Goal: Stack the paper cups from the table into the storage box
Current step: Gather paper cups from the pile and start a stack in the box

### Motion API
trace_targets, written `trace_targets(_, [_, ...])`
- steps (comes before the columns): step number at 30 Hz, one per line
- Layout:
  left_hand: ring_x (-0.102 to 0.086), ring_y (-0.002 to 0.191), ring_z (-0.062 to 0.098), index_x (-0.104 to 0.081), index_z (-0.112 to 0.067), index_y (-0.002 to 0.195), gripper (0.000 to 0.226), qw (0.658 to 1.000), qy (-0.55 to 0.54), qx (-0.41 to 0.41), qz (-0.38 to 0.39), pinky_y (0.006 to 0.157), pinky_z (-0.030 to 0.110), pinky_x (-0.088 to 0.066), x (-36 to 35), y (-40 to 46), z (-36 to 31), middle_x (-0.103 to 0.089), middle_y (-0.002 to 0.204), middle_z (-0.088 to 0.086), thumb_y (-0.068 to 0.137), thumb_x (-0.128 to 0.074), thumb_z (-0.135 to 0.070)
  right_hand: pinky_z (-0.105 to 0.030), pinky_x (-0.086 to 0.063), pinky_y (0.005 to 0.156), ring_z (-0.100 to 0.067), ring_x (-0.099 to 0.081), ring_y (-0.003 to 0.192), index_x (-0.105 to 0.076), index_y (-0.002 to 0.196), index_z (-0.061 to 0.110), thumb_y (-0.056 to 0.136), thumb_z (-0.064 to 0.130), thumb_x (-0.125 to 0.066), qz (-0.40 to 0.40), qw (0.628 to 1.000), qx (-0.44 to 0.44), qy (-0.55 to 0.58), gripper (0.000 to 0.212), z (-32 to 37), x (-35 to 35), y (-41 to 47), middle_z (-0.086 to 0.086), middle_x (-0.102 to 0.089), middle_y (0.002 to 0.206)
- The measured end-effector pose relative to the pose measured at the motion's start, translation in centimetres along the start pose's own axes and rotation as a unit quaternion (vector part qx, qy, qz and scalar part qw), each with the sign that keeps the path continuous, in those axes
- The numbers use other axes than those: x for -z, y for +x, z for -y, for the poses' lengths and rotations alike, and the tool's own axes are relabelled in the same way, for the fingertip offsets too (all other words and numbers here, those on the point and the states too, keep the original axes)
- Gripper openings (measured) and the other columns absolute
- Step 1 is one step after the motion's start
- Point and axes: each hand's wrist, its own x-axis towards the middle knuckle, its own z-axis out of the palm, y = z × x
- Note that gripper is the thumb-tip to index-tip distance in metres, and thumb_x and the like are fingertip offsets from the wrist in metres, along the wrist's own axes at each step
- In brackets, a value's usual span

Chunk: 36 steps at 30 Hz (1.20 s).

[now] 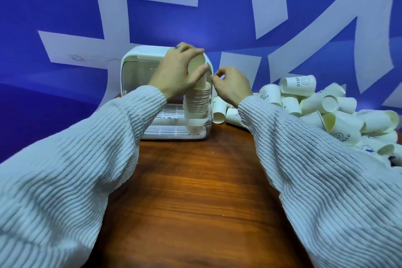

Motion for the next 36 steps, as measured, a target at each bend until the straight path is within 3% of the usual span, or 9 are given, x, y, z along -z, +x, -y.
trace_targets(6, [-0.047, 0.139, 0.03, -0.059, -0.024, 0.142, 0.073, 0.984, 0.074, 0.059, 0.149, 0.111, 0.054, -0.039, -2.9, -1.3, 0.7, -0.052, 0.152, 0.002, 0.094, -0.027, -0.07, -0.036, -0.048, 0.082, -0.028, -0.064, 0.098, -0.071, 0.105, 0.025, 0.095, 0.041, -0.051, -0.019, 1.0, -0.014, -0.013, 0.027, -1.9, 1.3, -0.8, -0.001, -0.074, 0.105])
trace_targets(13, [-0.023, 0.153, 0.021, -0.045, -0.028, 0.152, 0.088, 0.977, 0.112, 0.051, 0.173, 0.123, 0.055, -0.016, -3.5, -2.0, 0.9, -0.041, 0.16, -0.003, 0.088, -0.023, -0.083, -0.043, -0.057, 0.087, -0.023, -0.07, 0.09, -0.069, 0.1, 0.03, 0.089, 0.045, -0.048, 0.011, 0.999, -0.027, -0.026, 0.028, -4.3, 4.0, -2.6, 0.002, -0.075, 0.093])
trace_targets(18, [-0.051, 0.123, 0.031, -0.065, -0.018, 0.128, 0.057, 0.995, 0.069, -0.07, 0.005, 0.101, 0.048, -0.039, -5.3, -2.4, -4.5, -0.065, 0.122, 0.006, 0.093, -0.047, -0.06, -0.037, -0.054, 0.085, -0.02, -0.069, 0.092, -0.07, 0.097, 0.028, 0.091, 0.036, -0.053, 0.005, 0.998, -0.038, -0.052, 0.019, -7.0, 9.1, -4.0, 0.009, -0.067, 0.081])
trace_targets(21, [-0.057, 0.115, 0.031, -0.068, -0.017, 0.121, 0.054, 0.991, 0.006, -0.128, 0.034, 0.097, 0.049, -0.043, -7.8, -2.2, -9.9, -0.066, 0.116, 0.006, 0.093, -0.047, -0.058, -0.037, -0.055, 0.08, -0.016, -0.067, 0.081, -0.067, 0.084, 0.028, 0.09, 0.033, -0.055, 0.004, 0.995, -0.056, -0.08, 0.015, -9.4, 12.3, -5.9, 0.009, -0.067, 0.072])
trace_targets(25, [-0.057, 0.115, 0.031, -0.069, -0.017, 0.118, 0.052, 0.982, -0.07, -0.161, 0.063, 0.098, 0.05, -0.045, -11.1, -2.2, -16.3, -0.067, 0.116, 0.006, 0.092, -0.049, -0.057, -0.041, -0.061, 0.077, -0.01, -0.068, 0.067, -0.07, 0.087, 0.028, 0.089, 0.033, -0.058, 0.043, 0.99, -0.09, -0.098, 0.013, -12.1, 16.2, -9.7, 0.002, -0.073, 0.07])
trace_targets(29, [-0.056, 0.116, 0.027, -0.071, -0.018, 0.116, 0.053, 0.966, -0.12, -0.204, 0.107, 0.098, 0.048, -0.045, -13.1, -3.0, -21.7, -0.066, 0.116, 0.004, 0.091, -0.046, -0.057, -0.019, -0.05, 0.056, -0.005, -0.065, 0.063, -0.072, 0.095, 0.025, 0.094, 0.033, -0.06, 0.062, 0.979, -0.127, -0.149, 0.015, -14.7, 20.7, -14.3, 0.005, -0.071, 0.075])
trace_targets(31, [-0.057, 0.115, 0.027, -0.071, -0.018, 0.114, 0.051, 0.955, -0.141, -0.23, 0.126, 0.094, 0.047, -0.048, -14.1, -3.6, -24.2, -0.067, 0.116, 0.002, 0.091, -0.046, -0.057, -0.016, -0.048, 0.048, -0.01, -0.066, 0.064, -0.071, 0.094, 0.024, 0.096, 0.032, -0.06, 0.065, 0.971, -0.154, -0.171, 0.014, -16.1, 23.1, -16.5, 0.002, -0.072, 0.075])
trace_targets(33, [-0.058, 0.113, 0.027, -0.07, -0.018, 0.115, 0.052, 0.942, -0.151, -0.261, 0.148, 0.093, 0.046, -0.049, -15.1, -4.4, -26.6, -0.067, 0.116, 0.003, 0.091, -0.045, -0.057, -0.028, -0.056, 0.057, -0.014, -0.069, 0.066, -0.072, 0.095, 0.021, 0.096, 0.032, -0.061, 0.062, 0.966, -0.177, -0.177, 0.016, -17.5, 25.4, -18.5, 0.0, -0.073, 0.077])
trace_targets(36, [-0.059, 0.111, 0.029, -0.07, -0.016, 0.116, 0.055, 0.919, -0.176, -0.305, 0.179, 0.091, 0.049, -0.051, -16.1, -5.9, -30.4, -0.066, 0.117, 0.005, 0.089, -0.044, -0.057, -0.029, -0.055, 0.065, -0.012, -0.068, 0.066, -0.073, 0.098, 0.019, 0.097, 0.031, -0.061, 0.048, 0.955, -0.209, -0.206, 0.018, -19.5, 28.9, -21.3, 0.002, -0.074, 0.079])
